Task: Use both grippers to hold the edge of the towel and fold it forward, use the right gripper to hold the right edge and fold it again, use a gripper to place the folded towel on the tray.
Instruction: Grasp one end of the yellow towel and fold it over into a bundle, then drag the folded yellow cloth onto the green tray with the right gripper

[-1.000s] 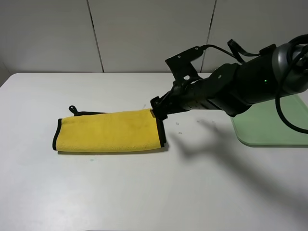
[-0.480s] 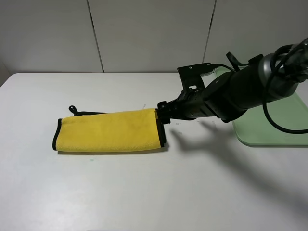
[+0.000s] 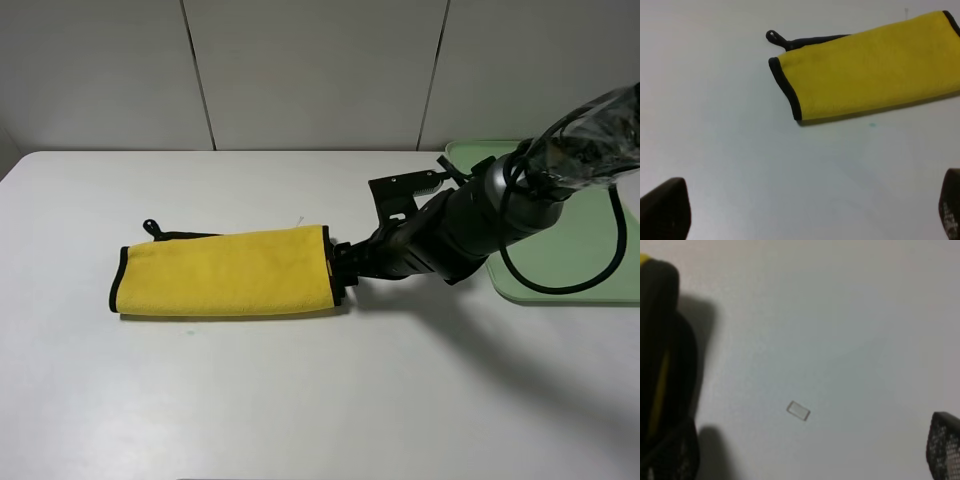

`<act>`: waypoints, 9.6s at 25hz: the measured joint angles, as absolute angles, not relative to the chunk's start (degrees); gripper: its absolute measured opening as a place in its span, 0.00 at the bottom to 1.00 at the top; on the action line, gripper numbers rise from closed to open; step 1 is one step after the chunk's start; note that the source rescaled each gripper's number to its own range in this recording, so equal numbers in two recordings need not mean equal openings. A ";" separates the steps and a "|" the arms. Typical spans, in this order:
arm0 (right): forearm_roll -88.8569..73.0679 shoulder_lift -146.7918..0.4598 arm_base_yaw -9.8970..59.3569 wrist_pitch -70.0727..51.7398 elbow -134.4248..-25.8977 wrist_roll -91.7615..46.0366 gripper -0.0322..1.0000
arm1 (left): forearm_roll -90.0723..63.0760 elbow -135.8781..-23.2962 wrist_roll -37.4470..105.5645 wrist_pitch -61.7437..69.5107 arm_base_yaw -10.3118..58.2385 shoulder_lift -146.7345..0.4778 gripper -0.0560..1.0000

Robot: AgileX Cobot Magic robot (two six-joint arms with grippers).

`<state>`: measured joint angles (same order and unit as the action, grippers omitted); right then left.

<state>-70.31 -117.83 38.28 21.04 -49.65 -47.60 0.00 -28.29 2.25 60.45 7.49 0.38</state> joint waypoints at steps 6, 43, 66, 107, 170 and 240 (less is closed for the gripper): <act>-70.32 -117.83 38.70 20.81 -49.65 -46.82 1.00 | 0.00 -28.29 2.25 60.45 7.49 0.42 1.00; -70.21 -118.64 45.86 19.17 -52.50 -39.73 1.00 | 0.00 -28.29 2.25 60.45 7.49 0.42 1.00; -70.69 -121.77 46.06 11.87 -54.97 -28.45 0.10 | 0.00 -28.29 2.25 60.45 7.49 0.42 1.00; -43.32 -106.89 9.98 -4.15 -51.22 -39.32 0.07 | 0.00 -28.29 2.25 60.45 7.49 0.42 1.00; -43.21 -105.86 29.42 2.91 -51.13 -17.44 0.55 | 0.00 -28.29 2.25 60.45 7.49 0.42 1.00; -44.36 -117.42 26.91 8.78 -51.84 -17.06 0.34 | 0.00 -28.29 2.25 60.45 7.49 0.42 1.00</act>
<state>-44.36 -117.42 26.91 8.78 -51.84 -17.06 0.00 -28.29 2.25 60.45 7.49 0.42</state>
